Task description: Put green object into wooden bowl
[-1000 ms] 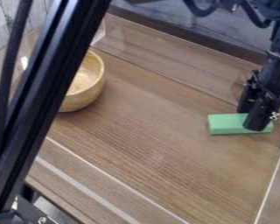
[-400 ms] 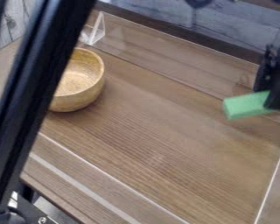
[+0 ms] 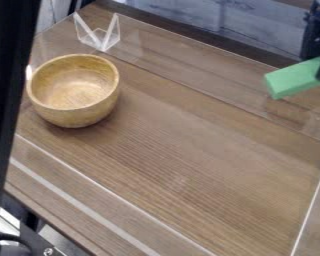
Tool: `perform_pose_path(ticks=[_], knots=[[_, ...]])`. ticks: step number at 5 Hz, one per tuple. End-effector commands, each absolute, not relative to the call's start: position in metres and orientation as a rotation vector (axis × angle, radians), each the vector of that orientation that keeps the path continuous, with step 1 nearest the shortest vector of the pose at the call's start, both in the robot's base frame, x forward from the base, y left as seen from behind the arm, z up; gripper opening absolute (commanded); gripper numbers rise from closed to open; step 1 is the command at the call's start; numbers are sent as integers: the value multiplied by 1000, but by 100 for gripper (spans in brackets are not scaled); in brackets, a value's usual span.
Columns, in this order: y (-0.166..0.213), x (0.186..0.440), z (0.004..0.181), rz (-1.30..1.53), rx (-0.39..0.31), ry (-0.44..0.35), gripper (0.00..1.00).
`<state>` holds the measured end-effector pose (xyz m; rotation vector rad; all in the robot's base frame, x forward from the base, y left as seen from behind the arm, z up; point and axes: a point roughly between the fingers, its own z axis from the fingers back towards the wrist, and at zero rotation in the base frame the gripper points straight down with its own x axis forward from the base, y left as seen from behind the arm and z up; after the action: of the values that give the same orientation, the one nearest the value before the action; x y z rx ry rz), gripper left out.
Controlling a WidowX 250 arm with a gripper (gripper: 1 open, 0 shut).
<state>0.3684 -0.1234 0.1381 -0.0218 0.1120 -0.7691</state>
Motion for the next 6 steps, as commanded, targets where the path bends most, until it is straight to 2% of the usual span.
perform_pose_path(ticks=[1,3,6], knots=[[-144,371,157,-759,-20,16,0],[-156,369,148,-672,-32,9,0],[-144,360,167,-535,-50,-2,0]])
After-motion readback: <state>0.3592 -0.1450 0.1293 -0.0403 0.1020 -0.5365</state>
